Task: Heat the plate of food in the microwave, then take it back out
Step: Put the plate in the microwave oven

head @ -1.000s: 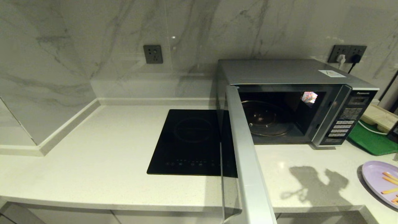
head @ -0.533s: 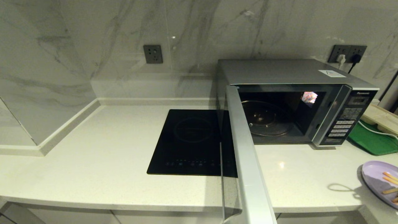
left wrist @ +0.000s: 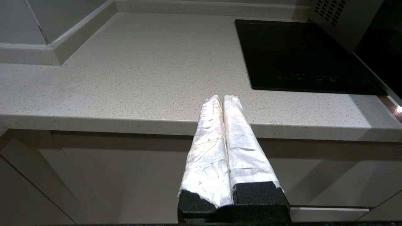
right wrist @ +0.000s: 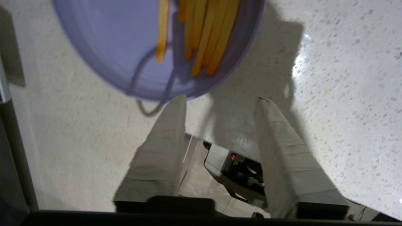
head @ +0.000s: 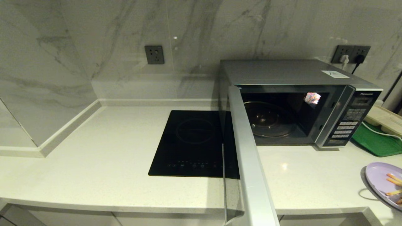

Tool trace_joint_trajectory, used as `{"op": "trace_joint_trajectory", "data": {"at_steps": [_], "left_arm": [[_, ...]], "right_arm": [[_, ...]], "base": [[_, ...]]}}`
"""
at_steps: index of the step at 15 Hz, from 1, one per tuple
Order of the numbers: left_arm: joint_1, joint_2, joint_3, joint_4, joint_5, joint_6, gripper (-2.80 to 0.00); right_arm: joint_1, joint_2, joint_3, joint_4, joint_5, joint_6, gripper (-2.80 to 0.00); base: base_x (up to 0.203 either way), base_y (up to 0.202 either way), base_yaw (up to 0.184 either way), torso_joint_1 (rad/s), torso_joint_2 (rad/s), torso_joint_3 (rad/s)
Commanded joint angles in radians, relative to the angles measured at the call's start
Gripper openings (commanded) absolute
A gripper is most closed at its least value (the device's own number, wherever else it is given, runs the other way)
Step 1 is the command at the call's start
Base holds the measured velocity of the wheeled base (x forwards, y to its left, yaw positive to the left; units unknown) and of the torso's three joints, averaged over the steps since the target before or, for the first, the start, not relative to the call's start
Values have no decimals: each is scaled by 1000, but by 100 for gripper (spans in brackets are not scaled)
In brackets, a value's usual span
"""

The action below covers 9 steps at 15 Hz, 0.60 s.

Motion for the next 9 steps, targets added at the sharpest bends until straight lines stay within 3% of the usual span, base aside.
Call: {"op": "trace_joint_trajectory", "data": {"at_steps": [1, 9], "left_arm": [[0, 0, 0, -1, 0, -1, -280], [0, 0, 0, -1, 0, -1, -280]], "right_arm": [[-40, 63, 26, -55, 1, 1, 0], [-79, 141, 45, -123, -29, -17, 0]], "base": [[0, 0, 0, 0, 0, 0], [0, 0, 0, 0, 0, 0]]}}
